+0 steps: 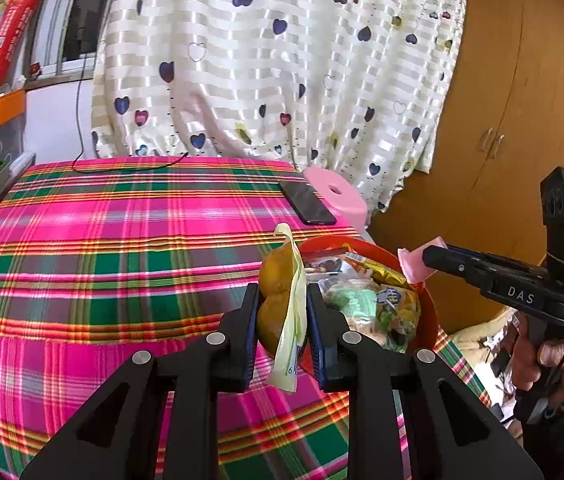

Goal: Organize snacks
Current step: 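Carry pink cup with right tool and pale bag with left tool over basket, then release pale bag into basket with left tool while right tool drops pink cup in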

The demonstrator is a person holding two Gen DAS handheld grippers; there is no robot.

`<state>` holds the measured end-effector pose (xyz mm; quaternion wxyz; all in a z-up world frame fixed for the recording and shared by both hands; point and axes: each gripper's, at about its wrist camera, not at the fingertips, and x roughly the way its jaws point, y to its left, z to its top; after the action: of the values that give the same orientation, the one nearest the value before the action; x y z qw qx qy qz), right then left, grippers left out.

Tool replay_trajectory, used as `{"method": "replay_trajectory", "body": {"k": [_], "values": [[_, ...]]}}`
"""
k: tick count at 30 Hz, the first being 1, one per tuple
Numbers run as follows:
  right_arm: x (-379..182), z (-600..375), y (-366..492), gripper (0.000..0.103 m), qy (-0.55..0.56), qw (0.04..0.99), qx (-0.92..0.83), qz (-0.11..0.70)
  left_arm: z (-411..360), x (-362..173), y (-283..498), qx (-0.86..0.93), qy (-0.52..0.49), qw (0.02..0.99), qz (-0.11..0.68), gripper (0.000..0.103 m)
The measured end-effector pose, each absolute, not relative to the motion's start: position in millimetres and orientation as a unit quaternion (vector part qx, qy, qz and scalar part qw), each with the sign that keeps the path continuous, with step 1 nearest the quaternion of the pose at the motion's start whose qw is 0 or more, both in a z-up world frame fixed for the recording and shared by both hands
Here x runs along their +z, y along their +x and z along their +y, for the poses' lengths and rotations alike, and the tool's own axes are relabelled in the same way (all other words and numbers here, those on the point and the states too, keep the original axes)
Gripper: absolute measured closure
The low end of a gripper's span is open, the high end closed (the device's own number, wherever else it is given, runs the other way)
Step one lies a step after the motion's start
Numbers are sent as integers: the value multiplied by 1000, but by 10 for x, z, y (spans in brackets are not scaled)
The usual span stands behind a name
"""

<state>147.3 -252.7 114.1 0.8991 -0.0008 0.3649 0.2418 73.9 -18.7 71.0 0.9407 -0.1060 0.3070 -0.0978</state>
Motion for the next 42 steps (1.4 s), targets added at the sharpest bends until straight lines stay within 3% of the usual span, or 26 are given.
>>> {"method": "replay_trajectory", "body": {"k": [19,31,35,38,42], "values": [[842,-3077,1661,79,24,899,181,398,-556,695,955,-139,-90,933,319,80],[787,-2837,1960,79,23,899,199,390,-593,702,1019,-141,-87,933,320,80],[643,-2758,2090,77,29,886,214,410,-613,715,1079,-142,-84,932,321,80],[654,-2788,2063,68,34,888,217,405,-646,722,1135,-146,-82,932,322,80],[733,-2911,1986,67,45,894,215,390,-743,741,1211,-162,-80,929,322,80]]}}
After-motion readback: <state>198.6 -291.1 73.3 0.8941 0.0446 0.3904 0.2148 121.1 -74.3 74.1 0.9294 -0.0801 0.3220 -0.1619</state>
